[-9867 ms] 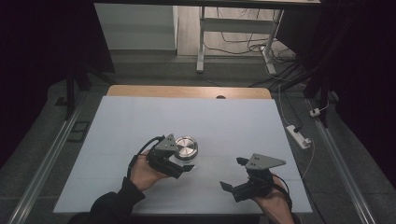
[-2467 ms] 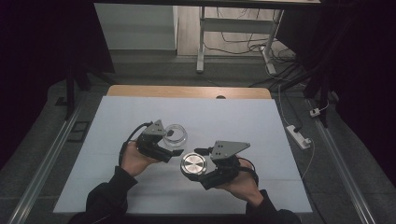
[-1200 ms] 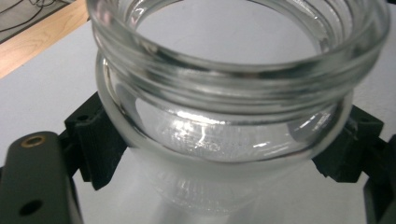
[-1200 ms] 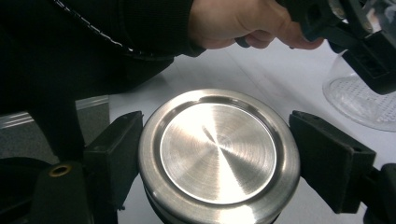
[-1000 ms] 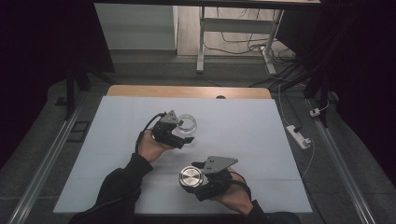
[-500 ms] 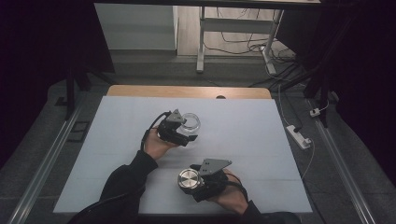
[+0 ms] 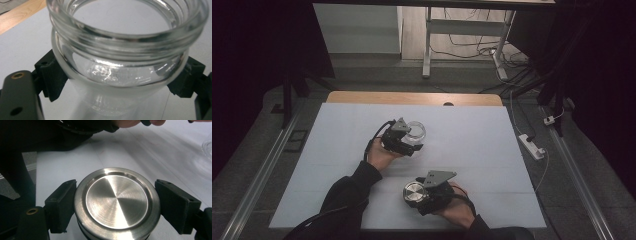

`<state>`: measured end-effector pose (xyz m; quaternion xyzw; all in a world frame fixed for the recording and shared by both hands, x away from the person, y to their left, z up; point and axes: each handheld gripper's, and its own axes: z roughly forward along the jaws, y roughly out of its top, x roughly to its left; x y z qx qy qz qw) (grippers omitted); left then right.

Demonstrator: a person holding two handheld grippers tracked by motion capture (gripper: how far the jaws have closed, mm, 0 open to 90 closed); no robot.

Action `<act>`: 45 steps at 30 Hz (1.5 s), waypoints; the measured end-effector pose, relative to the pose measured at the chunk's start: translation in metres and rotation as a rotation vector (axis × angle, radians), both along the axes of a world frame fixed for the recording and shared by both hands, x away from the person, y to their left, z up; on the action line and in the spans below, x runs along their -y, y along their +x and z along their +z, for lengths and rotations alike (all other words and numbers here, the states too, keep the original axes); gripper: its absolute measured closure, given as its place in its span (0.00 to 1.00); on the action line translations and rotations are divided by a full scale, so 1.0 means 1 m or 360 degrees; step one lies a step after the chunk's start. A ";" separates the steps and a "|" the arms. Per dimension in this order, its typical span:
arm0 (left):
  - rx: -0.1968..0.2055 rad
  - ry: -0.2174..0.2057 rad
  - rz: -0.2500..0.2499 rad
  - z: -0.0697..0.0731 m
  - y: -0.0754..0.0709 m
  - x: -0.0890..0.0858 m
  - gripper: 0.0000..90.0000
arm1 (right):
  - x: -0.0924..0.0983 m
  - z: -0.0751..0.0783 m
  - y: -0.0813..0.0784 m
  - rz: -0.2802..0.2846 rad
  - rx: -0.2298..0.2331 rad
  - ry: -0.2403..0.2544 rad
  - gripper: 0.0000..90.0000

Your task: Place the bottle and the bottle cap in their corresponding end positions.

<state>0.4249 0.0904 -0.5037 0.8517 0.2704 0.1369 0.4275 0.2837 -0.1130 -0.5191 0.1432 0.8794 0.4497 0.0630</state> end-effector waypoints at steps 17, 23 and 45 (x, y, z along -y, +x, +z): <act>-0.0024 0.0061 0.0000 -0.016 0.004 0.006 0.17 | -0.004 -0.015 0.005 0.0015 -0.0035 -0.0103 0.22; -0.0035 0.0038 0.0001 -0.018 0.004 0.006 0.17 | -0.005 -0.018 0.006 0.0023 -0.0048 -0.0146 0.22; -0.0061 -0.0002 -0.0008 -0.022 0.006 0.001 0.16 | -0.008 -0.019 0.003 0.0026 -0.0008 -0.0205 0.19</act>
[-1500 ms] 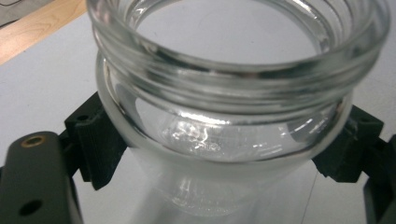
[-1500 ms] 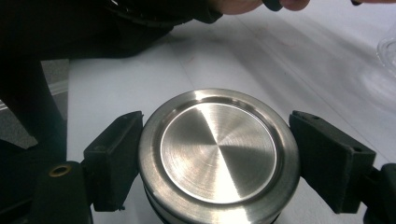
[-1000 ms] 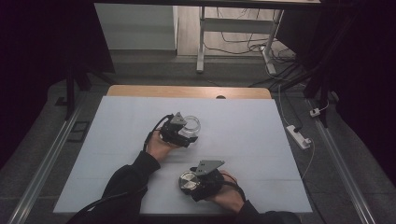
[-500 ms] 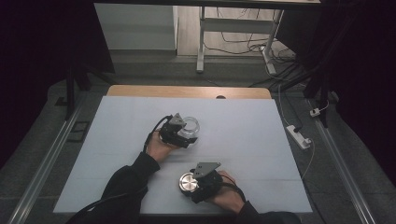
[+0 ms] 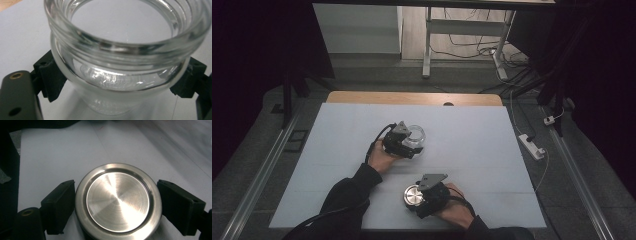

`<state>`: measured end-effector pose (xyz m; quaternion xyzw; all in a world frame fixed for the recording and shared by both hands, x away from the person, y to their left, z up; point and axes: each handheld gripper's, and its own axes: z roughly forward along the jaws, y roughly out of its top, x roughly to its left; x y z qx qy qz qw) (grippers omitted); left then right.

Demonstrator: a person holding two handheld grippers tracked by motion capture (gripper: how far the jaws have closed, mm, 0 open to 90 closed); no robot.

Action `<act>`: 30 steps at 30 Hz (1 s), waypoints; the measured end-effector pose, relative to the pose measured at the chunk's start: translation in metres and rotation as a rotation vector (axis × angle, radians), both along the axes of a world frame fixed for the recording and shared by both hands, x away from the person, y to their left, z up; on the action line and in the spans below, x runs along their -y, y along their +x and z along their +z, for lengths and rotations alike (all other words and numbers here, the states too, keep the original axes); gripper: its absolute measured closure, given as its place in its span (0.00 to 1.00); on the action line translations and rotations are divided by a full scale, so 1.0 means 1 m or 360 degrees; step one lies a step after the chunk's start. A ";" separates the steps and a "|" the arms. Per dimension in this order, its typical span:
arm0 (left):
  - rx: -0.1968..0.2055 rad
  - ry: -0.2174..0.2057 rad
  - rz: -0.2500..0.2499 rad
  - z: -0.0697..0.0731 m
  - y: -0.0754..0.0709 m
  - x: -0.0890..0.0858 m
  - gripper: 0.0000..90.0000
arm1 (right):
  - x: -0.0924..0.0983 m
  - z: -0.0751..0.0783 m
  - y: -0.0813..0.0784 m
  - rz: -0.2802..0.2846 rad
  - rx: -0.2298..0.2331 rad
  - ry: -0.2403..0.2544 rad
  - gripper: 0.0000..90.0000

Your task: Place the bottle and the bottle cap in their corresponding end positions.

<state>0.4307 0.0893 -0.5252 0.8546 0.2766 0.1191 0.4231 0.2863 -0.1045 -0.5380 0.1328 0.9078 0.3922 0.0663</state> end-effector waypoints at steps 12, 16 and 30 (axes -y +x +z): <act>-0.0038 -0.0014 -0.0036 0.002 0.000 -0.001 0.06 | 0.000 0.008 -0.003 -0.0018 -0.0022 0.0066 0.10; -0.0057 -0.0039 -0.0044 0.005 0.000 -0.004 0.03 | 0.001 0.011 -0.003 -0.0035 -0.0025 0.0092 0.07; -0.0099 -0.0082 -0.0025 0.010 -0.004 -0.015 0.00 | 0.010 0.021 0.000 -0.0085 -0.0087 0.0175 0.02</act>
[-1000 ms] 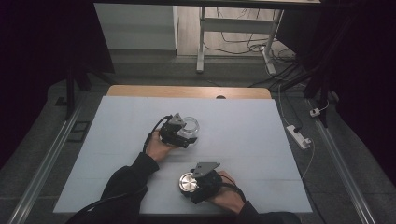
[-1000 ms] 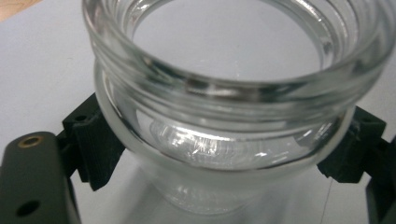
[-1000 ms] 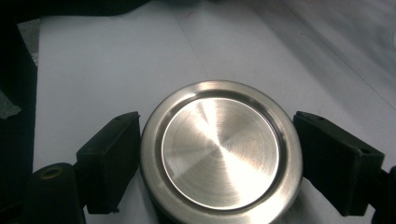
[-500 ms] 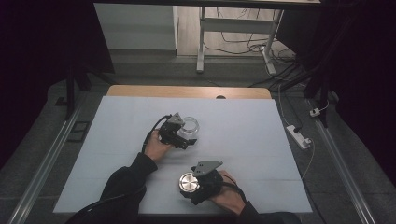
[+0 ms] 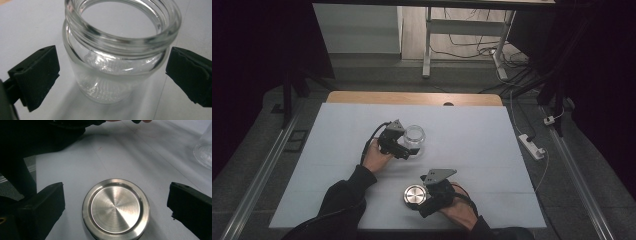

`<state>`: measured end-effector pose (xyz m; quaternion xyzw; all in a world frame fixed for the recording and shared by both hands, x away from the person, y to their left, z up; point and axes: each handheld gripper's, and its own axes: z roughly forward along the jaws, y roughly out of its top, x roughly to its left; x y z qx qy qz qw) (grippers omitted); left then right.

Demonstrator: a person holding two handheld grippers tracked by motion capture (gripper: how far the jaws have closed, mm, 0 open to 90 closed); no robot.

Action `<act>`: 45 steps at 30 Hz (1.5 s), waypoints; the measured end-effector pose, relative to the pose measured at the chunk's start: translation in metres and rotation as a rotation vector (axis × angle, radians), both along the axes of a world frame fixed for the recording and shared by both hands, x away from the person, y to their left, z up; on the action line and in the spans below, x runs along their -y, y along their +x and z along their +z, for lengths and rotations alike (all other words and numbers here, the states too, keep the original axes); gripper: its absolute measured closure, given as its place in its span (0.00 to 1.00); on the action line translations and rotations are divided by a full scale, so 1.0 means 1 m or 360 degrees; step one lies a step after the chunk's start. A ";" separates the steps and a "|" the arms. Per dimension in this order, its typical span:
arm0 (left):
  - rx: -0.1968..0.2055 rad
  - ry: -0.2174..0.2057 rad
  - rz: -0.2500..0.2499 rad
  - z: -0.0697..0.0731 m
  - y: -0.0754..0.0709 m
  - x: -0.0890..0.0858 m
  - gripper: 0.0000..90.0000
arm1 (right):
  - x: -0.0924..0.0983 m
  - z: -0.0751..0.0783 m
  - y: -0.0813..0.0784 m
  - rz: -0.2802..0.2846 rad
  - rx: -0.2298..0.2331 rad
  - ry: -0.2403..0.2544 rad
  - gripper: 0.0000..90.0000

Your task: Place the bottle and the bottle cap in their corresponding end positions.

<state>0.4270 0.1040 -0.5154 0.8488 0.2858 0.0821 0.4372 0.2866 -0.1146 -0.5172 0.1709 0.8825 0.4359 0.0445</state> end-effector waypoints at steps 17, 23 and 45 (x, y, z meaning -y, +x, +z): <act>-0.0014 -0.0025 0.0021 0.012 -0.016 -0.014 0.00 | 0.010 0.006 0.003 -0.0074 0.0011 0.0034 0.01; -0.0024 -0.0045 0.0011 0.015 -0.023 -0.019 0.00 | 0.013 0.009 0.004 -0.0086 0.0022 0.0039 0.01; -0.0057 -0.0109 -0.0019 0.029 -0.069 -0.039 0.00 | 0.028 0.019 0.006 -0.0153 0.0072 0.0018 0.00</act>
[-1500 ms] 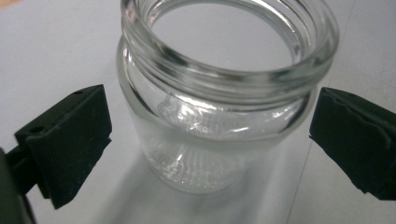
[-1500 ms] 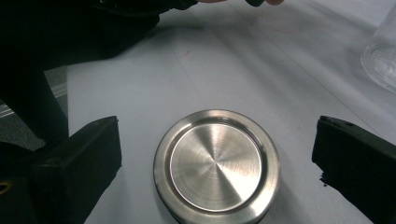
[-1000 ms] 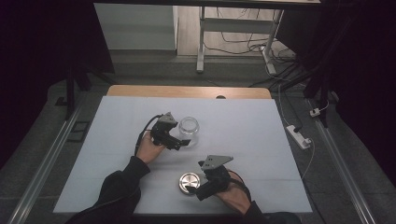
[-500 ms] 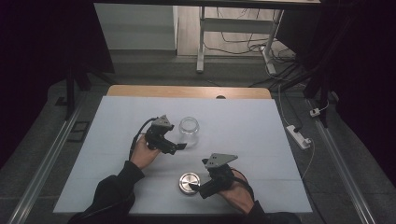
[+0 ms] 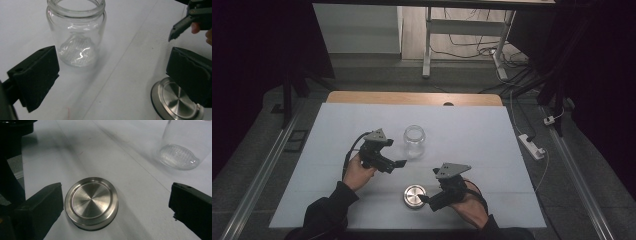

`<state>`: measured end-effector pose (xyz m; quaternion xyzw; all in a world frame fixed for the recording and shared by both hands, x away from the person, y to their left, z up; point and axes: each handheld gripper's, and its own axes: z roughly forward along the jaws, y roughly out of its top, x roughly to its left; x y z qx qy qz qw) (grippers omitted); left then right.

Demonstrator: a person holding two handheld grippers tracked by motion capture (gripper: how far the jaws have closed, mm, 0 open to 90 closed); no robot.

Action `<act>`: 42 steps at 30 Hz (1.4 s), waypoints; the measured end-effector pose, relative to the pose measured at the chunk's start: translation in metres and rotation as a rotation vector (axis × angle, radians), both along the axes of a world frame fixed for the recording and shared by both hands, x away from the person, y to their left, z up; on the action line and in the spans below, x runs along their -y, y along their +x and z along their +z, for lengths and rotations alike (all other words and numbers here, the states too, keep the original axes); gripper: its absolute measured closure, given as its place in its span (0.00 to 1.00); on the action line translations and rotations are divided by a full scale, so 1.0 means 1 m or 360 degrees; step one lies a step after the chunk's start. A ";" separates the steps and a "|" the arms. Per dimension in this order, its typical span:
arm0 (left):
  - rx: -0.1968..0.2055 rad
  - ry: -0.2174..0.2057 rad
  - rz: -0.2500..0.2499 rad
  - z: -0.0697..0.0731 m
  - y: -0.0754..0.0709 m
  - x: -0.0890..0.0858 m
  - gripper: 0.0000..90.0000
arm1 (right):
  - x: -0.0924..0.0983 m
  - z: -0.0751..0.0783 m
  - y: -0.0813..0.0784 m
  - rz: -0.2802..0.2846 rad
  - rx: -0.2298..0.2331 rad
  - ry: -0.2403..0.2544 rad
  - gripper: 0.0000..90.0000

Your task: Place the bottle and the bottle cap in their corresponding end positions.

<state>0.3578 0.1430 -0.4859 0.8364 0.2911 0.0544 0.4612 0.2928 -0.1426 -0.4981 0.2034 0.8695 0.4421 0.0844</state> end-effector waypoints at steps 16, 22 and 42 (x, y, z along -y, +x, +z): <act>0.0001 -0.0021 -0.0019 0.004 -0.034 -0.012 0.00 | 0.010 0.006 0.000 -0.0038 0.0035 0.0002 0.00; 0.0016 -0.0032 -0.0014 0.006 -0.047 -0.016 0.00 | 0.014 0.007 0.000 -0.0060 0.0036 0.0004 0.00; 0.0025 0.0032 0.0104 0.005 -0.085 -0.042 0.00 | 0.037 0.017 -0.004 -0.0187 0.0111 -0.0013 0.00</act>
